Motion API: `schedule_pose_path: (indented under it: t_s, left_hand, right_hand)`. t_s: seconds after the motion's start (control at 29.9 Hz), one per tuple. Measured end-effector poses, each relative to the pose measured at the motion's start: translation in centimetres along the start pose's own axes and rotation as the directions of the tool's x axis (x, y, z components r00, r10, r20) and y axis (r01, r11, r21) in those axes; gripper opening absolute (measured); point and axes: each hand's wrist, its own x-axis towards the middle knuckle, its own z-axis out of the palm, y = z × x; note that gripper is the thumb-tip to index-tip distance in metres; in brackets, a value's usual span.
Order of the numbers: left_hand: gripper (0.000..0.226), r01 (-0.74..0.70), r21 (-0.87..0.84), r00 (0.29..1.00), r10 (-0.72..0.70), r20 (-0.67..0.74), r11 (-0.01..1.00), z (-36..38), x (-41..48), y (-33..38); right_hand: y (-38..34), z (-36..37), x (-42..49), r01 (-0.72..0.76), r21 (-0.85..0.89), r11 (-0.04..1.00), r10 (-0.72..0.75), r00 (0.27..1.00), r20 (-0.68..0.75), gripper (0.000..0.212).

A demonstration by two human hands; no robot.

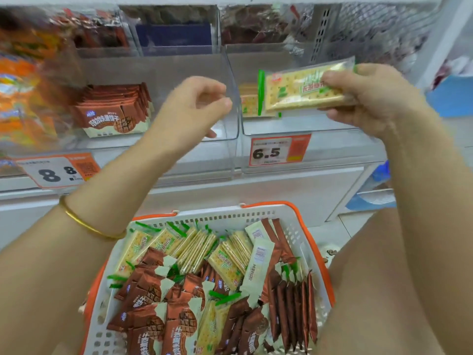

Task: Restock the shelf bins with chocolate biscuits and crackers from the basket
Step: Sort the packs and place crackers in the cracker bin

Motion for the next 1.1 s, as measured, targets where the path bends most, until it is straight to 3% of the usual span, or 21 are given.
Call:
schedule_pose_path:
  t_s: [0.1,0.2,0.37,0.47,0.57,0.7,0.87,1.04,1.1]
  left_hand:
    - [0.044,-0.022,0.283,1.000,0.026,-0.011,0.959,1.0,3.0,-0.5]
    - [0.067,-0.040,0.463,0.999,0.037,0.017,0.885,2.4,5.2,-0.7]
    - [0.080,-0.045,0.522,0.996,0.000,0.085,0.852,4.1,7.1,-2.1]
    - [0.084,-0.061,0.515,0.995,0.011,0.100,0.855,4.3,7.2,-2.6]
    - [0.084,-0.076,0.509,0.994,0.022,0.111,0.857,4.2,7.2,-2.8]
    - [0.078,-0.102,0.490,0.993,0.055,0.109,0.866,4.3,7.1,-2.7]
    - [0.077,-0.114,0.468,0.991,0.066,0.118,0.877,4.2,7.2,-3.1]
    - [0.085,-0.079,0.461,0.994,0.035,0.103,0.884,4.0,7.0,-3.1]
    - [0.079,-0.084,0.436,0.996,0.069,0.050,0.896,3.8,5.9,-2.6]
  right_hand:
    - [0.4,0.4,5.1,-0.036,-0.167,0.985,0.020,0.995,-0.094,0.016]
    - [2.2,2.9,10.0,-0.175,-0.318,0.932,0.172,0.984,-0.037,0.032]
    - [5.7,5.3,15.7,-0.229,-0.412,0.882,0.243,0.970,-0.018,0.059]
    - [6.8,5.2,17.5,-0.179,-0.607,0.774,0.194,0.980,-0.042,0.079]
    - [7.2,5.2,18.2,-0.120,-0.730,0.673,0.142,0.989,-0.032,0.075]
    - [7.7,6.0,18.4,-0.108,-0.726,0.679,0.118,0.992,-0.037,0.063]
    - [7.5,6.2,18.2,-0.149,-0.632,0.761,0.140,0.988,-0.064,0.081]
    - [6.8,6.2,17.6,-0.184,-0.617,0.765,0.148,0.983,-0.110,0.086]
    - [5.6,5.9,16.5,-0.262,-0.446,0.856,0.229,0.965,-0.127,0.077]
